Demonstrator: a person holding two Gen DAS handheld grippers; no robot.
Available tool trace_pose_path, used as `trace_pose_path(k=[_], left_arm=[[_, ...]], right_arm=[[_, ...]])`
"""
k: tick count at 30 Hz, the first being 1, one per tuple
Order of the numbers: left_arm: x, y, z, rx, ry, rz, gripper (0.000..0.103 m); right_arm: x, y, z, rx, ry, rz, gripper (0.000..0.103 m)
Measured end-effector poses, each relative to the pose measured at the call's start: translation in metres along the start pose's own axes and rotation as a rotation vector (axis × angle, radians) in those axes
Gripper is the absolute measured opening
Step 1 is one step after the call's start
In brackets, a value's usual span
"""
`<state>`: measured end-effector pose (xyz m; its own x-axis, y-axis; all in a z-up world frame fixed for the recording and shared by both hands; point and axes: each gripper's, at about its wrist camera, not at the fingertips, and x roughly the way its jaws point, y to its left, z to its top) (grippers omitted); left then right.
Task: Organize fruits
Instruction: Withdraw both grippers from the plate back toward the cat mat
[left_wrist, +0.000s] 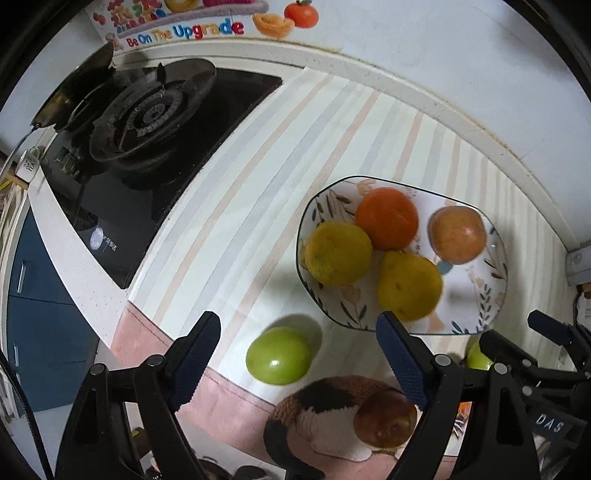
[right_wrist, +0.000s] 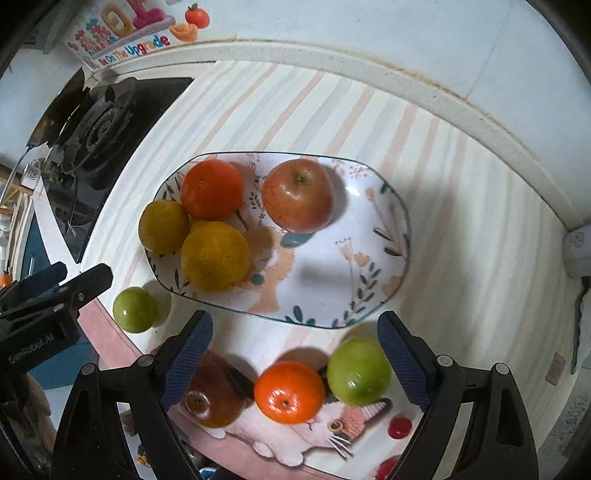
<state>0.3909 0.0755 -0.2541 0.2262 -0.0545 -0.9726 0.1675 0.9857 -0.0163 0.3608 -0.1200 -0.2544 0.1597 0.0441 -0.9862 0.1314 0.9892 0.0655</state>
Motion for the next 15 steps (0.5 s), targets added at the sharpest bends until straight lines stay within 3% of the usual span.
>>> trace_pose_path(k=[15], left_arm=[[-0.084, -0.024, -0.046, 0.043, -0.152, 0.001, 0.086]], right_arm=[[-0.091, -0.013, -0.059, -0.042, -0.139, 0.0, 0.093]])
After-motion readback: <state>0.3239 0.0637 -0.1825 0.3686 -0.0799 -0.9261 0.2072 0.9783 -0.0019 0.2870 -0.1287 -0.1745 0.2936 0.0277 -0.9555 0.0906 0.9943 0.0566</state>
